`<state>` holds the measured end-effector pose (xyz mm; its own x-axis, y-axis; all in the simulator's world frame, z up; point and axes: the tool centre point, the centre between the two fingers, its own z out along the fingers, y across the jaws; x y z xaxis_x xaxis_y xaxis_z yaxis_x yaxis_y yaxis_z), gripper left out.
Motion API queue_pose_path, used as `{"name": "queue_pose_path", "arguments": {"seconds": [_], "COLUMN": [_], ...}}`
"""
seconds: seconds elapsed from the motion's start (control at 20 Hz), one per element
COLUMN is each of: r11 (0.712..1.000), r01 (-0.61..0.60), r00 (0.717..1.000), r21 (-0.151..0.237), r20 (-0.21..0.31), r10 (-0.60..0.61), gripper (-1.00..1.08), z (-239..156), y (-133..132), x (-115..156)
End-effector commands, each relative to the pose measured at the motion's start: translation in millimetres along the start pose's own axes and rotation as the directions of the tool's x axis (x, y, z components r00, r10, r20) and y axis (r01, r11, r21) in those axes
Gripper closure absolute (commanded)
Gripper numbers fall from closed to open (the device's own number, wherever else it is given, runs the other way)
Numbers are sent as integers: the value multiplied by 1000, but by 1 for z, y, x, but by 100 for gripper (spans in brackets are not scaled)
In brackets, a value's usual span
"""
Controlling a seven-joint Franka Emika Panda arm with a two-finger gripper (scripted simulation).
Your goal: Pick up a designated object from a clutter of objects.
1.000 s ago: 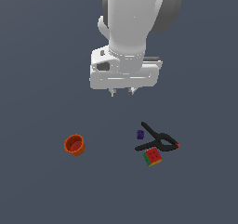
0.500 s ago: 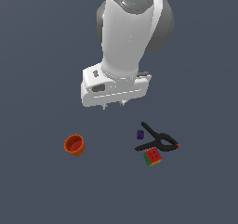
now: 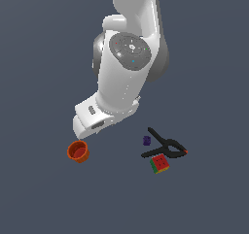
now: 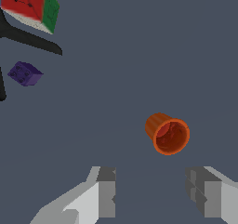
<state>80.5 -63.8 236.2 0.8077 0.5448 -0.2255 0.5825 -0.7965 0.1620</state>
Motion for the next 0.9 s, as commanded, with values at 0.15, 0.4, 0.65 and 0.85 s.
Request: {"name": "queue_pose_path", "arguments": {"seconds": [0.15, 0.4, 0.65, 0.85], "r11": [985, 947, 887, 824], "r01": [167, 316, 460, 566], "r00": [984, 941, 871, 796], "r21": [-38, -53, -48, -28], "r20": [69, 141, 218, 278], "r10": [-164, -306, -440, -537], "gripper": [-20, -20, -20, -20], "z": [32, 61, 92, 117], "y": [26, 49, 70, 85], "x": [6, 10, 12, 13]}}
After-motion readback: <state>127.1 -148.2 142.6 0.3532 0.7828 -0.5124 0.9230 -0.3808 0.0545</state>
